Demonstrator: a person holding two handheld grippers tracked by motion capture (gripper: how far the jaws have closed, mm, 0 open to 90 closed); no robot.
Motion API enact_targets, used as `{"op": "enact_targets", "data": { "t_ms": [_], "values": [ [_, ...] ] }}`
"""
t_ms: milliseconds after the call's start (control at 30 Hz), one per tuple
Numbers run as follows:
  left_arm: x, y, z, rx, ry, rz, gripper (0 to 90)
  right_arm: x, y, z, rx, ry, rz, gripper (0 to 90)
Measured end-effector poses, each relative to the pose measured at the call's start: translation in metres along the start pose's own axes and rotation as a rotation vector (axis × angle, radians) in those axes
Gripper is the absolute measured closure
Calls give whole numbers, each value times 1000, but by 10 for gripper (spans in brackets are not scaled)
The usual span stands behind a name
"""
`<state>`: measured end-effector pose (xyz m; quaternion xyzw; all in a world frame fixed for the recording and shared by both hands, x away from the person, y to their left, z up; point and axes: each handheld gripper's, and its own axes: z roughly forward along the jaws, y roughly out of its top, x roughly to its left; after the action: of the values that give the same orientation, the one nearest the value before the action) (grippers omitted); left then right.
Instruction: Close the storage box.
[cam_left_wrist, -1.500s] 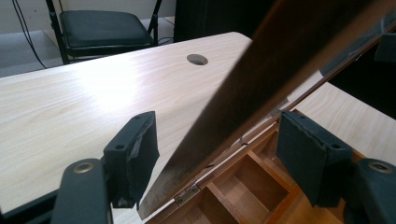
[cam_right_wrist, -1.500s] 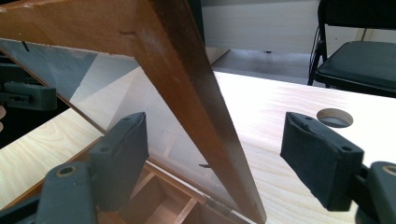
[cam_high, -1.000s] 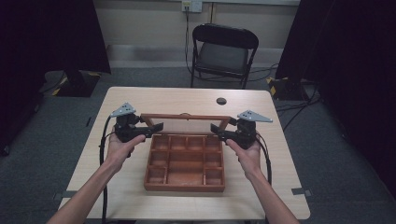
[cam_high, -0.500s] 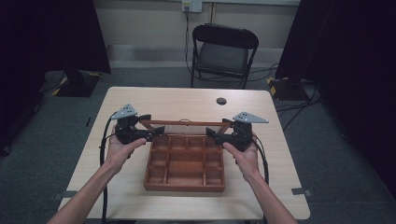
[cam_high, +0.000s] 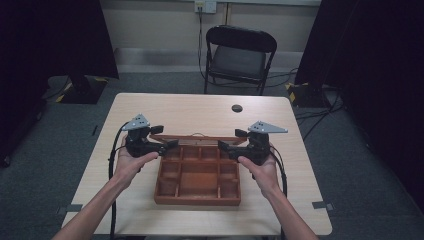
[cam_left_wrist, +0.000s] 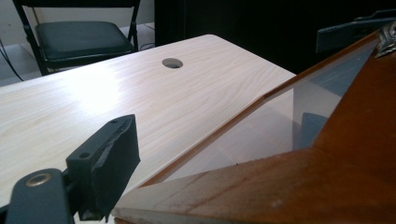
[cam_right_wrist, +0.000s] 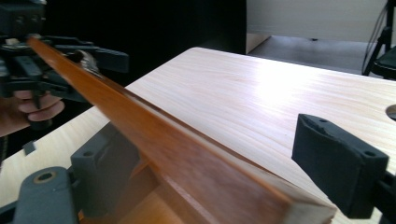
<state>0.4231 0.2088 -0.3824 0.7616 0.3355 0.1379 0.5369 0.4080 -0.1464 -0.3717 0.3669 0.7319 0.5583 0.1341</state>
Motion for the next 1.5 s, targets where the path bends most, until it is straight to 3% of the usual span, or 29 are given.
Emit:
{"op": "enact_targets", "data": {
  "t_ms": [633,700,900,1133,1267,1500],
  "values": [
    [-5,-4,-1,17,-18,-15,127,18,26,-10,49,128,-47,154],
    [-6,-6,-3,25,-18,9,131,19,33,-8,80,166,-46,204],
    [-7,-9,-3,20,-26,1,136,18,42,-11,76,204,-57,339],
    [-9,-9,-2,18,-24,8,140,20,49,-8,81,243,-63,398],
    [-9,-10,-3,23,-22,11,143,23,54,-1,114,275,-69,449],
    [-10,-12,-4,24,-27,9,149,29,65,13,173,320,-74,612]
  ]
}}
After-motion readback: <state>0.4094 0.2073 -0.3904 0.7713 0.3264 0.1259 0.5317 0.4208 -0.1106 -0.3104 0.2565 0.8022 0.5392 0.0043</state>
